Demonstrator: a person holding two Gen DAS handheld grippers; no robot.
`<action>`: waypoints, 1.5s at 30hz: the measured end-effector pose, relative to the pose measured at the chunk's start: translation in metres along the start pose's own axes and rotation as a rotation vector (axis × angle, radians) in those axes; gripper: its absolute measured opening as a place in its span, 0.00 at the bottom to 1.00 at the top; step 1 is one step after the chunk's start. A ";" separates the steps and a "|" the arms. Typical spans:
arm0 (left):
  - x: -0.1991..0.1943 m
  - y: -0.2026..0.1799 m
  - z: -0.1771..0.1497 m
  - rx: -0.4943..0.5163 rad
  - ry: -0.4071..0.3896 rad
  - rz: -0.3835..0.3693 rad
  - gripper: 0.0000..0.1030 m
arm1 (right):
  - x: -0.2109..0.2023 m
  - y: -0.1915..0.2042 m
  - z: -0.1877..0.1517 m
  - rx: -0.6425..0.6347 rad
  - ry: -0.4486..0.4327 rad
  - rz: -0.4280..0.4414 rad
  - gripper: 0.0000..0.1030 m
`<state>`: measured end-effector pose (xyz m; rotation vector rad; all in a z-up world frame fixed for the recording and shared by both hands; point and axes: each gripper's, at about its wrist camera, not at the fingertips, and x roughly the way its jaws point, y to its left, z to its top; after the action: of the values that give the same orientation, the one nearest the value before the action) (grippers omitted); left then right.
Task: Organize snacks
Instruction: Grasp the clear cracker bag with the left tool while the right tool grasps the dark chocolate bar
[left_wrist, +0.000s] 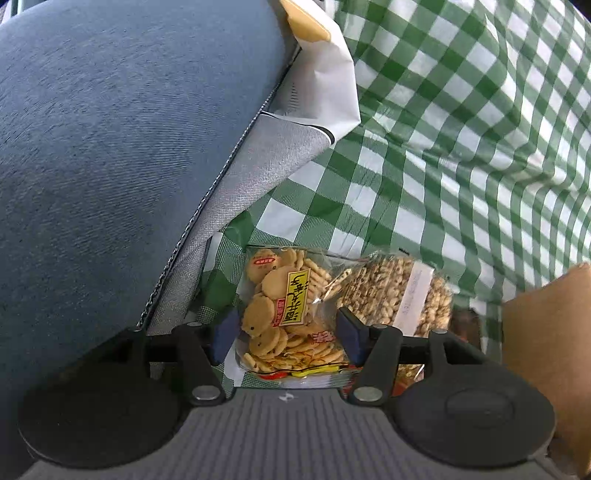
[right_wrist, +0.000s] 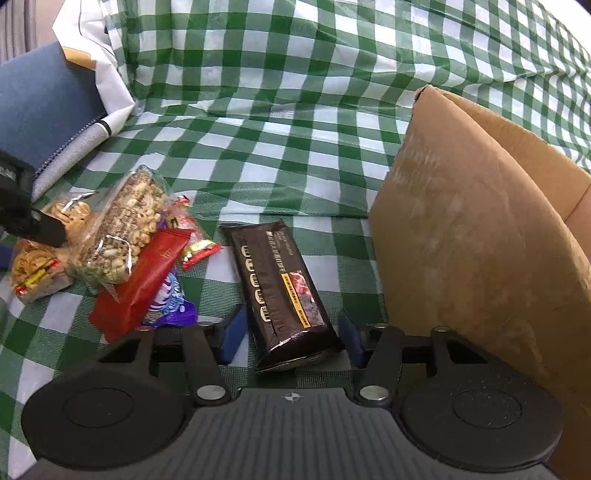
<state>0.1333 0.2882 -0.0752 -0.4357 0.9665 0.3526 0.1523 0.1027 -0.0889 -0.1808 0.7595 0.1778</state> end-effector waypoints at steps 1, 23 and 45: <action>0.003 0.000 -0.001 -0.002 0.018 -0.002 0.62 | -0.002 0.000 0.000 -0.007 -0.006 0.008 0.39; -0.086 0.014 -0.050 -0.020 0.033 -0.105 0.44 | -0.140 -0.012 -0.055 -0.172 0.067 0.245 0.25; -0.049 -0.019 -0.087 0.190 0.332 -0.093 0.59 | -0.123 -0.015 -0.098 -0.132 0.217 0.337 0.53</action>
<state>0.0552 0.2237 -0.0731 -0.3698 1.2854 0.1022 0.0025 0.0548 -0.0718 -0.1984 0.9924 0.5354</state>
